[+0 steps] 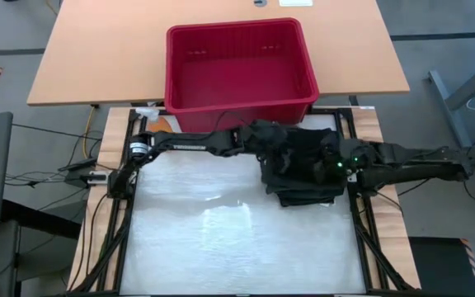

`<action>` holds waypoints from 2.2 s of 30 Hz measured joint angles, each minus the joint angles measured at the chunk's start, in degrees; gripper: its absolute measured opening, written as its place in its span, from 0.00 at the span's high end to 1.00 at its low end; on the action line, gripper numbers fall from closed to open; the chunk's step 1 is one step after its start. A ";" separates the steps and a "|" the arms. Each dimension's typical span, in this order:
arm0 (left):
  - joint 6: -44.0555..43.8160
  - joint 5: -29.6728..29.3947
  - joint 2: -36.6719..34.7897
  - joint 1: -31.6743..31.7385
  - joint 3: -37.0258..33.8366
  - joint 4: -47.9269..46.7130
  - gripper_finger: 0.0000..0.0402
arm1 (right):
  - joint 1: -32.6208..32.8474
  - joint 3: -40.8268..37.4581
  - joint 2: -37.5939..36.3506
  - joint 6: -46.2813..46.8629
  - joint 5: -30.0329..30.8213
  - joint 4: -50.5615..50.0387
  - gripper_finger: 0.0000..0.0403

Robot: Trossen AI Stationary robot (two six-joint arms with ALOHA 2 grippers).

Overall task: Fold Laundry from Bin
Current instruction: Stack the black shirt on top of the black short, then put the stacked clothes into the red bin

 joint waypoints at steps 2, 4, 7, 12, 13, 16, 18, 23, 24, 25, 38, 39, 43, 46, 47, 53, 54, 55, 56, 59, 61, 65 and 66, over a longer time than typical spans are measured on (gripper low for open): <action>-0.75 0.00 1.37 0.45 0.24 1.07 0.70 | 2.86 -0.37 -0.38 3.29 0.64 -4.29 0.58; -2.21 0.28 3.15 0.60 0.09 0.26 0.70 | 6.02 -2.36 -0.15 7.12 2.94 -5.27 0.58; -2.97 0.98 4.32 0.62 -0.22 -2.56 0.70 | 10.14 -5.89 0.27 11.68 5.66 -5.04 0.58; -0.65 -3.69 3.49 0.58 0.15 -5.96 0.70 | 15.25 -8.13 0.62 15.83 6.23 -6.19 0.58; -0.33 -3.41 3.68 0.68 0.05 -6.20 0.70 | 16.14 -8.13 0.62 15.87 6.24 -6.00 0.58; -0.57 -2.57 3.93 0.90 0.45 -6.43 0.70 | 17.70 -7.92 -0.24 15.91 6.22 -5.90 0.58; -1.13 -2.54 3.62 1.00 0.66 -5.59 0.70 | 18.34 -7.22 -0.86 15.55 6.22 -5.94 0.58; -0.44 -0.73 1.33 1.08 0.64 -5.39 0.70 | 18.45 -3.55 -1.80 10.89 6.24 -5.70 0.58; 0.44 0.06 0.69 1.08 0.64 -4.60 0.70 | 18.46 -2.64 -1.83 10.23 6.85 -5.63 0.58; 1.36 0.83 -0.27 1.08 0.66 -3.98 0.70 | 18.45 -1.78 -1.83 9.58 7.84 -5.51 0.58; 5.13 2.22 -4.27 -2.18 0.70 -2.90 0.70 | 17.30 -3.96 5.43 8.04 21.88 -3.69 0.58; 5.03 2.55 -4.59 -2.39 0.70 -2.99 0.70 | 17.30 -3.95 6.55 7.97 21.95 -3.36 0.58; 7.14 3.16 -7.04 -3.25 0.66 -5.21 0.70 | 17.30 -3.91 10.08 6.52 20.49 -2.95 0.58; 9.02 2.04 -9.67 -3.76 0.72 -8.57 0.70 | 17.53 -2.46 10.06 4.29 16.84 -3.09 0.58; 9.34 1.92 -10.48 -3.89 0.71 -10.52 0.70 | 17.76 -1.48 9.54 3.60 15.67 -2.79 0.58; 9.00 1.47 -15.39 -4.90 0.68 -19.02 0.70 | 21.02 4.83 4.50 -4.05 13.44 -2.13 0.58; 8.65 1.33 -16.23 -5.29 0.68 -20.36 0.70 | 21.56 5.56 3.51 -5.55 13.44 -2.41 0.58; 7.98 0.65 -16.95 -5.61 0.68 -21.12 0.70 | 22.11 6.20 2.63 -6.73 13.42 -2.48 0.58; 7.43 -0.50 -17.77 -6.17 0.70 -22.10 0.70 | 22.60 6.69 1.72 -7.85 13.44 -2.39 0.58; 6.29 -5.22 -19.45 -8.37 0.68 -25.45 0.70 | 23.90 7.02 -1.36 -10.51 13.45 -2.49 0.58; 5.35 -8.64 -20.52 -10.07 0.68 -26.71 0.70 | 24.44 7.02 -3.43 -11.44 13.46 -2.47 0.58; 4.53 -11.57 -22.18 -13.22 0.68 -27.91 0.70 | 24.69 7.02 -7.06 -11.89 13.46 -1.77 0.58; 4.58 -11.58 -22.22 -13.80 0.68 -28.21 0.70 | 24.65 7.02 -7.77 -11.95 13.46 -1.12 0.58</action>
